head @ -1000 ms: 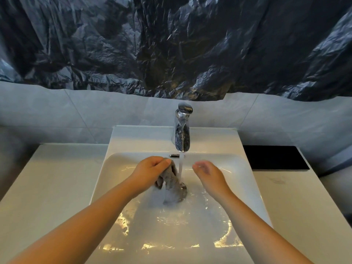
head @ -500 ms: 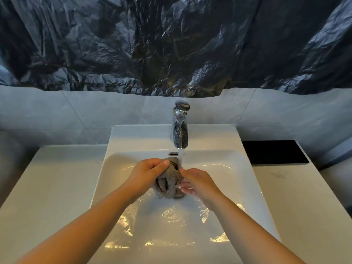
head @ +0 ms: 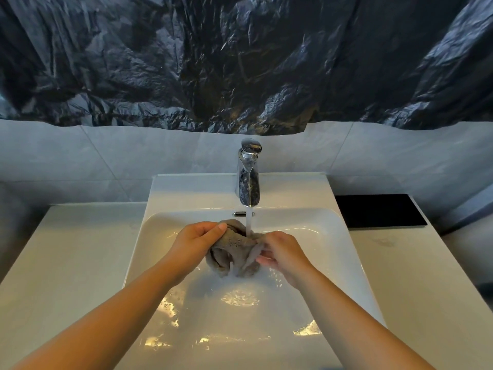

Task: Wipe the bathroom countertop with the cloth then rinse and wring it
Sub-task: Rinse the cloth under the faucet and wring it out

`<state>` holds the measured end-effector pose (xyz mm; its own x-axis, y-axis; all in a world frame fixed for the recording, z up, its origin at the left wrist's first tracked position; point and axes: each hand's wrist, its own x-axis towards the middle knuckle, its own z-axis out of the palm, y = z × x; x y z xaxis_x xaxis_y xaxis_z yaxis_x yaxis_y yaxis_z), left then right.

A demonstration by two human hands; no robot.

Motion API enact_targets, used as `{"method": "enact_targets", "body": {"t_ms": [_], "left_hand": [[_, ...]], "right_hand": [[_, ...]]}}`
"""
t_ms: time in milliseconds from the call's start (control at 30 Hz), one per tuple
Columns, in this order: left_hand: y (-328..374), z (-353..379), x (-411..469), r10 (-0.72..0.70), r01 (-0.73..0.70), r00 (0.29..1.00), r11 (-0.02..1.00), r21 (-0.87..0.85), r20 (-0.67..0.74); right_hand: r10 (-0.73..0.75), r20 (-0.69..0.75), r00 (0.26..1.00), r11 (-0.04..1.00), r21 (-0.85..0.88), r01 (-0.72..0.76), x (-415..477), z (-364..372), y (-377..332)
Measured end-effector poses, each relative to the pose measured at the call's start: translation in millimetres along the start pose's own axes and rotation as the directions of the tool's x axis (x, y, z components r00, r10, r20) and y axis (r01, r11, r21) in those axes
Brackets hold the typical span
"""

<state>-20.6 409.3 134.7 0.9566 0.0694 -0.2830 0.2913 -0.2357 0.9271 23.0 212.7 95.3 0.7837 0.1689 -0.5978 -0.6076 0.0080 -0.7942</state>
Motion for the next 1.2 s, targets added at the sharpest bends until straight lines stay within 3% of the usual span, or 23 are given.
{"method": "enact_targets", "body": {"t_ms": [100, 200, 333, 400, 467, 567, 700, 767, 867, 933, 1000, 1067, 1133, 1200], "left_hand": [[-11.2, -11.4, 5.8, -0.053, 0.066, 0.99, 0.994, 0.092, -0.132], [-24.0, -20.1, 7.4, -0.061, 0.121, 0.971, 0.958, 0.259, -0.23], [-34.1, -14.2, 6.3, -0.037, 0.121, 0.986, 0.823, 0.555, -0.16], [-39.0, -7.3, 4.2, -0.082, 0.143, 0.989, 0.767, 0.625, -0.126], [-40.1, -1.4, 2.1, -0.008, 0.041, 0.999, 0.74, 0.671, -0.051], [-33.8, 11.3, 2.0, 0.1, -0.151, 0.986, 0.872, 0.465, 0.132], [-28.7, 27.4, 7.3, 0.117, -0.167, 0.982, 0.908, 0.385, 0.149], [-25.3, 26.2, 11.8, 0.084, -0.107, 0.993, 0.935, 0.338, 0.082], [-10.0, 20.5, 14.9, -0.012, 0.003, 0.999, 0.974, 0.226, 0.038], [-2.3, 21.6, 15.5, -0.055, 0.054, 0.998, 0.998, 0.044, 0.03], [4.5, 25.8, 16.5, -0.113, 0.128, 0.991, 0.953, -0.276, 0.068], [9.9, 30.4, 17.1, -0.131, 0.169, 0.985, 0.872, -0.459, 0.115], [12.6, 35.5, 16.1, -0.138, 0.177, 0.984, 0.839, -0.514, 0.114], [11.6, 36.5, 16.3, -0.158, 0.178, 0.984, 0.838, -0.516, 0.084]], "right_hand": [[0.001, -0.041, 0.999, 0.986, 0.164, 0.005, -0.3, -13.0, -6.2], [-0.047, -0.095, 0.994, 0.986, 0.155, 0.061, 2.1, -18.7, -14.9], [-0.182, -0.052, 0.982, 0.98, -0.088, 0.177, 4.8, -7.9, -24.4], [-0.196, 0.009, 0.981, 0.979, -0.061, 0.196, 2.3, 1.3, -27.4], [-0.193, 0.063, 0.979, 0.98, -0.028, 0.195, 1.0, 7.0, -29.3], [-0.198, 0.114, 0.974, 0.977, -0.056, 0.205, -0.3, 11.3, -31.1], [-0.196, 0.127, 0.972, 0.98, 0.05, 0.192, -3.6, 10.0, -40.8], [-0.226, 0.1, 0.969, 0.973, -0.023, 0.229, -2.6, 3.0, -43.8], [-0.26, 0.019, 0.965, 0.911, -0.328, 0.251, -0.9, -10.2, -34.4], [-0.218, -0.008, 0.976, 0.918, -0.34, 0.202, -3.6, -14.1, -20.0], [-0.092, 0.052, 0.994, 0.982, -0.162, 0.099, -10.1, -11.7, -4.8], [0.008, 0.138, 0.99, 1.0, -0.003, -0.008, -14.4, -8.3, 7.8], [0.033, 0.167, 0.985, 0.999, -0.018, -0.03, -14.3, -9.3, 16.8], [-0.014, 0.137, 0.99, 0.99, -0.139, 0.034, -12.0, -10.4, 19.6]]}}
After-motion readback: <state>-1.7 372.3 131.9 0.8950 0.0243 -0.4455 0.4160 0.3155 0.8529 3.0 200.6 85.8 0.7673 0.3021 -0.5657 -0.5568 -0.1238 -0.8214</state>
